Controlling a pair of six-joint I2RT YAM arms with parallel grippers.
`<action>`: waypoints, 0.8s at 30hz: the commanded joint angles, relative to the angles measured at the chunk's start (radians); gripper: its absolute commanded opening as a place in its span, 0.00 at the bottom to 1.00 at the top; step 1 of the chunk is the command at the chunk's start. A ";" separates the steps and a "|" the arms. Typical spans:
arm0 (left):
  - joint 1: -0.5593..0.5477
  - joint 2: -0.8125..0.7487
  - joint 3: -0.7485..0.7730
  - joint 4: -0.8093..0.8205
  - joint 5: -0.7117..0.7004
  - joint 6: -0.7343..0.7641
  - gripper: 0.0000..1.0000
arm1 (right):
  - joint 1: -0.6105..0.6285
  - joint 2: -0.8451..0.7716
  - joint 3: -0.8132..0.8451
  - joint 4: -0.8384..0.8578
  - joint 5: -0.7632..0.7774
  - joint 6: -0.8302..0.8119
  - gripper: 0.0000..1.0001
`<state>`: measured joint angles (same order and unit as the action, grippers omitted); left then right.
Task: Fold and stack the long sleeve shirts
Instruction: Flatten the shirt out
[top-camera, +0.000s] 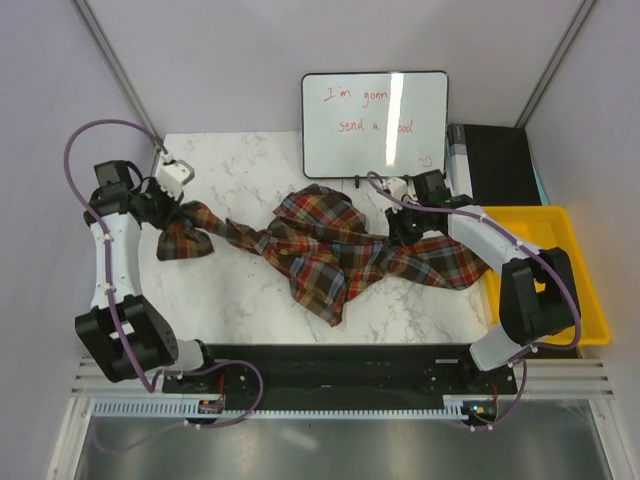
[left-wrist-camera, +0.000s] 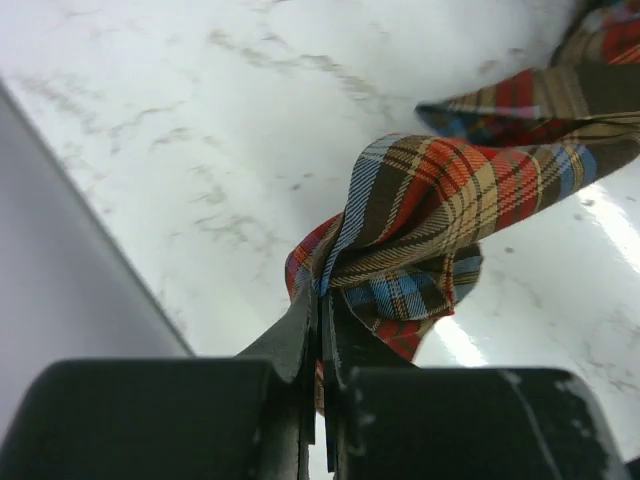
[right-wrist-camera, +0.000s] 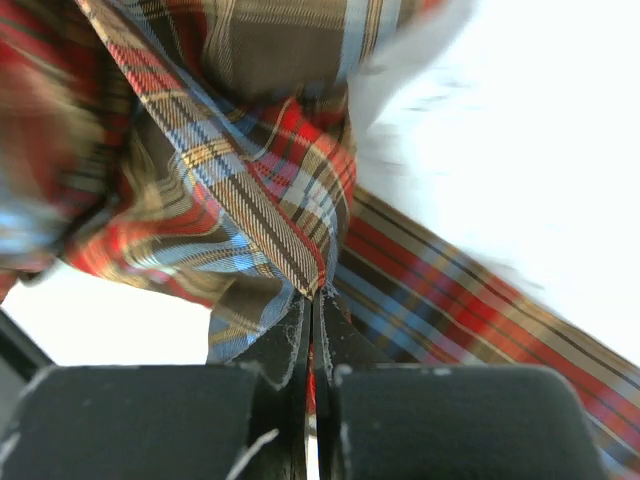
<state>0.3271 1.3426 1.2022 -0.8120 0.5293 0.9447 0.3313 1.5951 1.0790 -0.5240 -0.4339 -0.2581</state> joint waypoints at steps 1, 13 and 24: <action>0.081 0.065 0.092 0.042 -0.060 -0.136 0.02 | -0.055 -0.063 0.041 -0.088 0.027 -0.059 0.00; 0.179 -0.082 0.054 -0.105 0.012 0.127 0.02 | -0.103 -0.183 0.073 -0.131 0.043 -0.078 0.00; -0.463 -0.459 -0.088 -0.543 0.242 0.319 0.02 | -0.011 0.028 0.320 -0.035 0.136 0.107 0.00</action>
<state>0.1974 1.0729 1.1881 -1.2030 0.6155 1.2976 0.2974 1.5711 1.2839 -0.6476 -0.3775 -0.2459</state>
